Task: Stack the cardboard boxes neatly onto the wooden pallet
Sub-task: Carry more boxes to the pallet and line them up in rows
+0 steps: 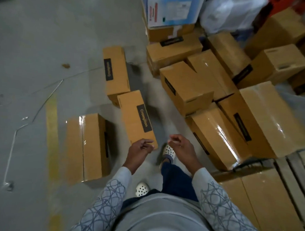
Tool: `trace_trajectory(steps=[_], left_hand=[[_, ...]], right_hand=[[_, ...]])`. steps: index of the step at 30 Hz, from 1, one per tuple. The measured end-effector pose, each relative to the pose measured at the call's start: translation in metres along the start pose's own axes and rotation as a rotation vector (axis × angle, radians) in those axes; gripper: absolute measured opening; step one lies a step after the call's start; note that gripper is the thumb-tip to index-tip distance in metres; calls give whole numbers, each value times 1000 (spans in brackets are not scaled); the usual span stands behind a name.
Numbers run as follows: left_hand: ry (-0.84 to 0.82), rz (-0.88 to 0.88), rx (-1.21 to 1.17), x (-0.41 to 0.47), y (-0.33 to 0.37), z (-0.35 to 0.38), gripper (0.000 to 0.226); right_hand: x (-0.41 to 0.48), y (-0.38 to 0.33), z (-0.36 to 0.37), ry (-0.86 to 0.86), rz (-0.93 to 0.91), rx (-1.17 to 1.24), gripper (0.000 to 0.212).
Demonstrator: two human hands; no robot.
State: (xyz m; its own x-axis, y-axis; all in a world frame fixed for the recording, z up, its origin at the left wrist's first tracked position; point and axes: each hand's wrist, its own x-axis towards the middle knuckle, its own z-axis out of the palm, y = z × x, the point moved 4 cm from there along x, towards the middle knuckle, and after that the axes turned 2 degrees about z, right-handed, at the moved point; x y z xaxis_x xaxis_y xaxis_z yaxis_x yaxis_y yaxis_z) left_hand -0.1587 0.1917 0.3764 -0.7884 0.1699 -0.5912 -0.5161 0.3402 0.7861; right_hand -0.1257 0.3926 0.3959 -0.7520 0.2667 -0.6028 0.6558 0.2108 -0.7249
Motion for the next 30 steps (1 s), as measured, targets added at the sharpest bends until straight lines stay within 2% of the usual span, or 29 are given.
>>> trace_trajectory(steps=[6, 11, 17, 20, 25, 30], left_hand=[[175, -119, -81, 67, 15, -25, 19], [272, -263, -120, 147, -32, -49, 21], [188, -322, 103, 306, -146, -54, 52], [173, -362, 121, 369, -196, -50, 59], [94, -312, 158, 421, -246, -40, 66], [18, -327, 115, 437, -261, -46, 75]], right_hand=[[109, -57, 5, -73, 14, -61, 18], [213, -43, 62, -112, 92, -220, 24], [359, 46, 170, -75, 171, -296, 33], [415, 99, 217, -44, 215, -316, 43], [467, 154, 257, 24, 312, -520, 77], [474, 162, 286, -40, 363, -489, 97]])
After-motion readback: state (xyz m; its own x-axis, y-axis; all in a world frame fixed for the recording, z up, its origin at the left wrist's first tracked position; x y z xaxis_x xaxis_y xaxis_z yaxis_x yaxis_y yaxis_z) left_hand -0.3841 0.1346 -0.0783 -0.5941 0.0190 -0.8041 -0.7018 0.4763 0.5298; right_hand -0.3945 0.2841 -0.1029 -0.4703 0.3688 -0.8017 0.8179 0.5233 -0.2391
